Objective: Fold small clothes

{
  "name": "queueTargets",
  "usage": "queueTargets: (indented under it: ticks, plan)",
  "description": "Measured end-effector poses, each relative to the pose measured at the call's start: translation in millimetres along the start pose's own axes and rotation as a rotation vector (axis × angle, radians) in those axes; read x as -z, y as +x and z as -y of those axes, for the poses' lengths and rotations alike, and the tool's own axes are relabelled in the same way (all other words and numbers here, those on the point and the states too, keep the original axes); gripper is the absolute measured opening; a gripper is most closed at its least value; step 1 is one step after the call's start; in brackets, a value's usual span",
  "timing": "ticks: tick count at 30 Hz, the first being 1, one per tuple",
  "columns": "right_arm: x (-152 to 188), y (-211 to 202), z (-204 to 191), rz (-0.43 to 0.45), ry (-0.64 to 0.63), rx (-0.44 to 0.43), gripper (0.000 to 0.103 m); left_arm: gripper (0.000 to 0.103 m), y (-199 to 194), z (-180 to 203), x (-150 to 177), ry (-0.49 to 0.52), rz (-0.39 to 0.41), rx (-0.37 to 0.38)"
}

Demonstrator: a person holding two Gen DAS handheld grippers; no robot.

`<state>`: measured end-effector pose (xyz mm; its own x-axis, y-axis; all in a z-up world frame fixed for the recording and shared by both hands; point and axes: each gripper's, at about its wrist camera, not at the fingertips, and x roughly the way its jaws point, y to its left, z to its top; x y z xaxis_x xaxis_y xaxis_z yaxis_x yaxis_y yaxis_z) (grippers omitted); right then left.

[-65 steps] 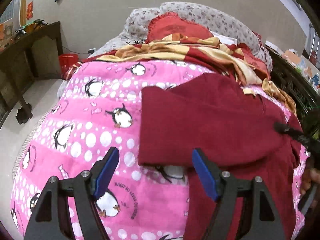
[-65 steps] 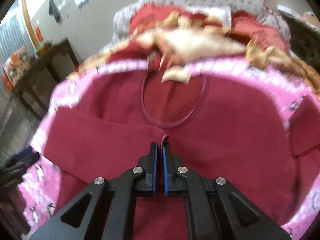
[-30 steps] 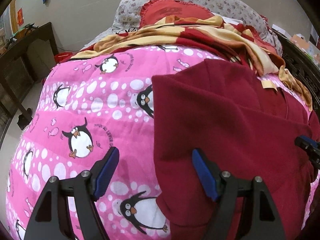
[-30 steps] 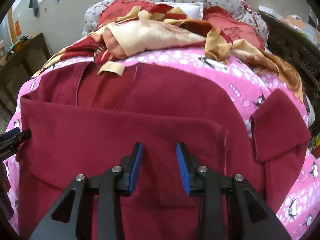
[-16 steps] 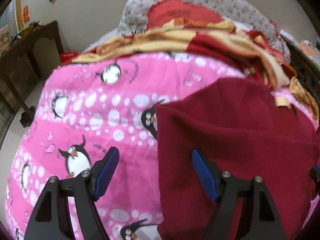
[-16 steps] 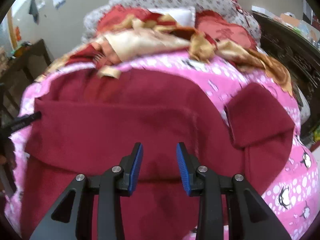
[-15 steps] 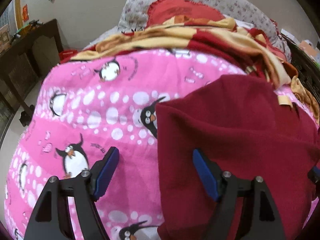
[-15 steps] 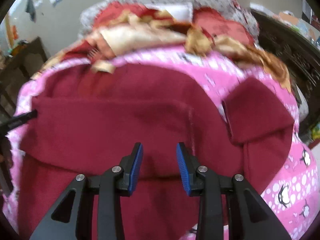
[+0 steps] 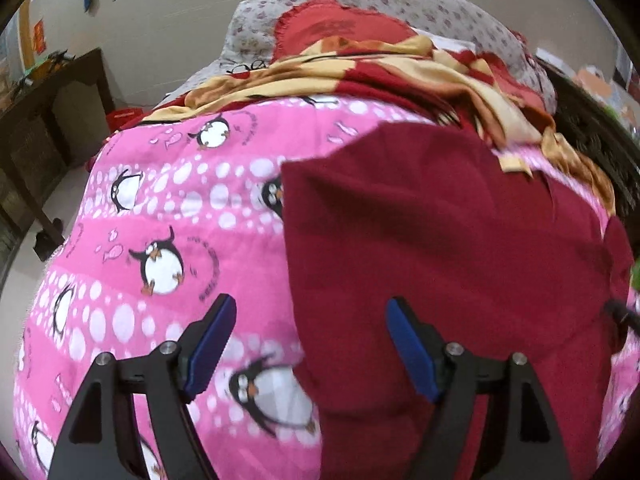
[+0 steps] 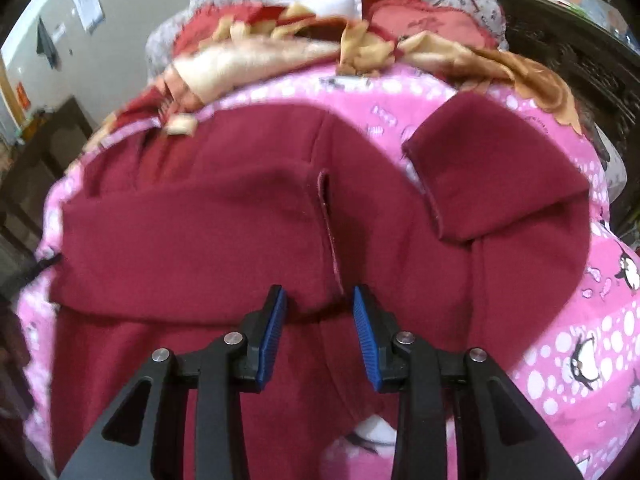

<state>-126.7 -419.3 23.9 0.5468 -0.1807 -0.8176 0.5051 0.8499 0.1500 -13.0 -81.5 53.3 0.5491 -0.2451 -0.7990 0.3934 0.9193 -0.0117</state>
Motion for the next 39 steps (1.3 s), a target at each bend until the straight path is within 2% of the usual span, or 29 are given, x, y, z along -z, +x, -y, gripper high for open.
queueTargets:
  ticks: [2, 5, 9, 13, 17, 23, 30, 39]
  plan:
    - [-0.4, -24.7, 11.9, 0.065, 0.022, 0.006, 0.043, 0.081, -9.1, 3.1, 3.8, 0.0, 0.014, -0.001]
    - [0.0, -52.1, 38.3, 0.123, 0.057, 0.082, 0.045, 0.081, -19.7, 5.1, 4.9, -0.027, 0.03, 0.035]
    - [-2.1, -52.0, 58.3, 0.098, 0.078, 0.116, 0.045, 0.081, -23.3, 19.0, 7.0, -0.022, 0.021, 0.06]
    - [-4.0, -40.8, 64.0, 0.087, 0.108, 0.102, 0.045, 0.081, -19.0, 42.0, 12.5, 0.033, 0.004, 0.059]
    - [4.6, -33.7, 62.3, 0.07, 0.124, 0.08, 0.045, 0.081, -10.8, 50.6, 17.2, 0.043, -0.017, 0.048]
    - [15.9, -34.1, 28.3, 0.057, 0.062, 0.007, 0.045, 0.081, -10.8, 47.0, 21.4, 0.029, -0.017, 0.041]
    - [12.7, -27.5, -16.0, 0.053, -0.012, -0.051, 0.045, 0.081, -8.5, 29.7, 25.4, -0.002, -0.031, 0.024]
    - [6.2, -6.0, -54.5, 0.055, -0.079, -0.078, 0.045, 0.082, -0.1, 7.6, 35.5, -0.075, -0.059, 0.04]
